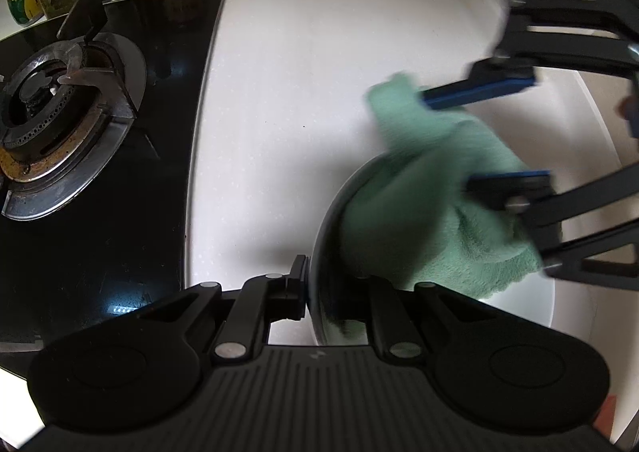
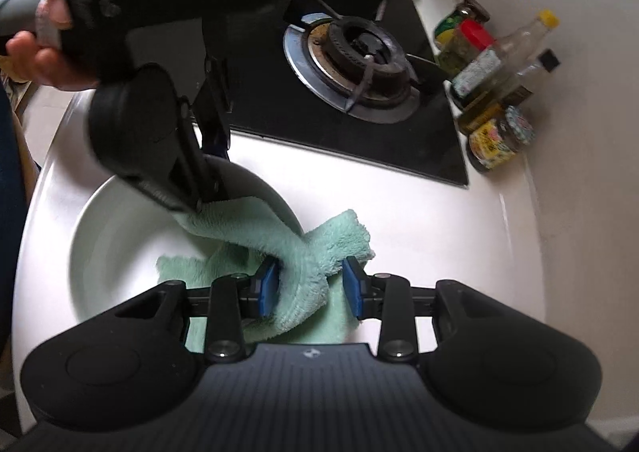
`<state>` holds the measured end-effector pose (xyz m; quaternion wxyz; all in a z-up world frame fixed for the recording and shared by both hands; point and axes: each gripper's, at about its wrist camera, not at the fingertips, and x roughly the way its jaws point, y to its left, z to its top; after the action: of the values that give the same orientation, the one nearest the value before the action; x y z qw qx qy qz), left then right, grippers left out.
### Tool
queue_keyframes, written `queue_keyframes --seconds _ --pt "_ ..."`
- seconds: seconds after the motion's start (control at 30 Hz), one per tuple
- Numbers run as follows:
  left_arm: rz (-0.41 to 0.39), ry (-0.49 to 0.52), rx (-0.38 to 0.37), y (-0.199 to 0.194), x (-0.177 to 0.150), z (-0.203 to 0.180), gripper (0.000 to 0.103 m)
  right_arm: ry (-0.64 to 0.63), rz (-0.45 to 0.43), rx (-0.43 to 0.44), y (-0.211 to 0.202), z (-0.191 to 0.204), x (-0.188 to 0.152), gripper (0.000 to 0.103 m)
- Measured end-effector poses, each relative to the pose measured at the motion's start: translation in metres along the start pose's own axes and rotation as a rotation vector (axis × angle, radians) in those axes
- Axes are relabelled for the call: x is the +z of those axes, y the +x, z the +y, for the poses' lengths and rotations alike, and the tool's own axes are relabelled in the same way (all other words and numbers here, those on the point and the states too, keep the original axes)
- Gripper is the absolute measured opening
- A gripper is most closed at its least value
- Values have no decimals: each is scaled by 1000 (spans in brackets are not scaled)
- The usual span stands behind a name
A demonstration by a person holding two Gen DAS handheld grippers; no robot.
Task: Clean bowl
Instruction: 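Keep wiping the bowl interior with the towel in the right gripper, then wipe the bowl inner wall with the towel while the left gripper holds the rim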
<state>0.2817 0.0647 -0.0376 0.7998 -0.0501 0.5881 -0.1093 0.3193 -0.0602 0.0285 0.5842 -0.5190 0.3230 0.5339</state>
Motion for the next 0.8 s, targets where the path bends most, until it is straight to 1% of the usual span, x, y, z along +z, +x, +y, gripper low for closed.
queue_keyframes --seconds 0.1,0.17,0.27,0.33,0.4,0.43,0.53,0.6,0.67,0.73,0.8 --pt "2 8 2 0 -1 0 10 28 -51 21 2 -9 9 29" --pt "1 9 1 0 -1 0 10 65 -69 28 -3 -20 12 30" --pt "1 7 -1 0 -1 1 10 90 28 56 7 -26 7 30" --pt "2 4 -4 0 0 0 10 62 61 53 9 -21 1 30" --pt "7 -1 -10 2 0 0 10 92 80 61 4 -24 -2 30" --pt "9 -2 -11 2 0 0 10 113 107 62 0 -27 -4 30" --pt "10 3 -8 2 0 -1 11 113 149 59 -13 -32 -11 30" --pt "10 5 -8 2 0 -1 11 120 142 52 -20 -32 -15 30" --pt "12 4 -9 2 0 -1 11 129 101 52 -30 -32 -15 30" --pt "14 3 -9 2 1 -1 11 157 49 84 -37 -32 -13 30" --pt "15 4 -7 2 1 -2 11 165 60 97 -32 -30 -13 30"
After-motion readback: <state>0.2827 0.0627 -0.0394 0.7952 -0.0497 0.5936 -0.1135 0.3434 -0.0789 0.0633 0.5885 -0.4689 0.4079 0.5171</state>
